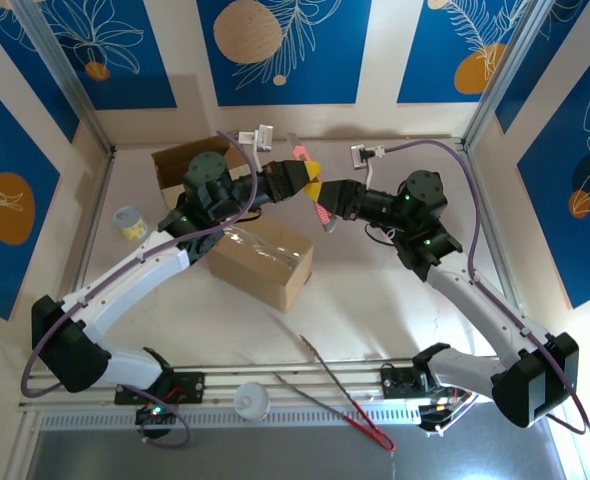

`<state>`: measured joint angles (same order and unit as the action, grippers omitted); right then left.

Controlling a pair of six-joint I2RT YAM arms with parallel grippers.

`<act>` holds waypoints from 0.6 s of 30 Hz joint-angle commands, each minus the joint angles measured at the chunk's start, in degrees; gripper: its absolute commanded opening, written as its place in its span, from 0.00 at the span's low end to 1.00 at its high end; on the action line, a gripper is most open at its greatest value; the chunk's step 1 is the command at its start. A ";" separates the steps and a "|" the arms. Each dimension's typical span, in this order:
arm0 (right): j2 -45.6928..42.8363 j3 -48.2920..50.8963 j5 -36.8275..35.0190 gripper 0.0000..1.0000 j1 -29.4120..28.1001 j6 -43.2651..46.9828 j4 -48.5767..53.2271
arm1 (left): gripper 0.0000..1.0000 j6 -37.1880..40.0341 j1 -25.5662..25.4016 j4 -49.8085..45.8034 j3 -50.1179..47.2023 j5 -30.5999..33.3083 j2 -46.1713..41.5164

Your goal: Unpack the express box

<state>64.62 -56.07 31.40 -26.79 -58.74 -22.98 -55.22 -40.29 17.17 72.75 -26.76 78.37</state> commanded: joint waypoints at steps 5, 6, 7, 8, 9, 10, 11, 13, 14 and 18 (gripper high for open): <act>-0.20 0.66 -1.19 0.27 -0.97 -1.61 -3.38 | 0.00 -0.15 -0.21 3.46 -1.18 0.94 -1.77; -0.11 0.63 -1.32 0.26 -1.22 -1.64 -3.42 | 0.00 -0.15 -0.17 3.56 -1.29 1.11 -1.80; -0.10 0.66 -1.43 0.24 -1.40 -1.64 -3.54 | 0.00 -0.15 -0.20 3.64 -1.34 1.15 -1.74; -0.09 0.79 -1.79 0.22 -1.66 -1.64 -3.71 | 0.00 -0.15 -0.22 3.72 -1.47 1.23 -1.78; -0.04 0.88 -2.09 0.20 -1.85 -1.77 -3.95 | 0.00 -0.23 -0.22 3.96 -1.43 1.20 -1.75; -0.15 1.03 -2.34 0.18 -2.00 -1.90 -4.16 | 0.00 -0.30 -0.22 4.01 -1.51 1.22 -1.76; -0.11 1.15 -2.69 0.15 -2.19 -2.07 -4.51 | 0.00 -0.37 -0.18 4.30 -1.64 1.23 -1.73; -0.18 1.36 -3.46 0.07 -2.52 -2.30 -4.88 | 0.00 -0.66 -0.22 4.83 -2.00 1.35 -1.74; -0.20 1.52 -4.12 0.03 -2.72 -2.39 -5.04 | 0.00 -0.76 -0.18 5.05 -2.30 1.50 -1.82; -0.96 1.71 -6.43 0.00 -3.18 -2.35 -4.45 | 0.14 -0.35 -0.13 4.36 -2.78 1.65 -2.20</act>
<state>64.58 -55.05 29.02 -28.88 -60.16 -26.79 -57.19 -40.23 20.18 70.74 -26.72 76.97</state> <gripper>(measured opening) 0.201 0.114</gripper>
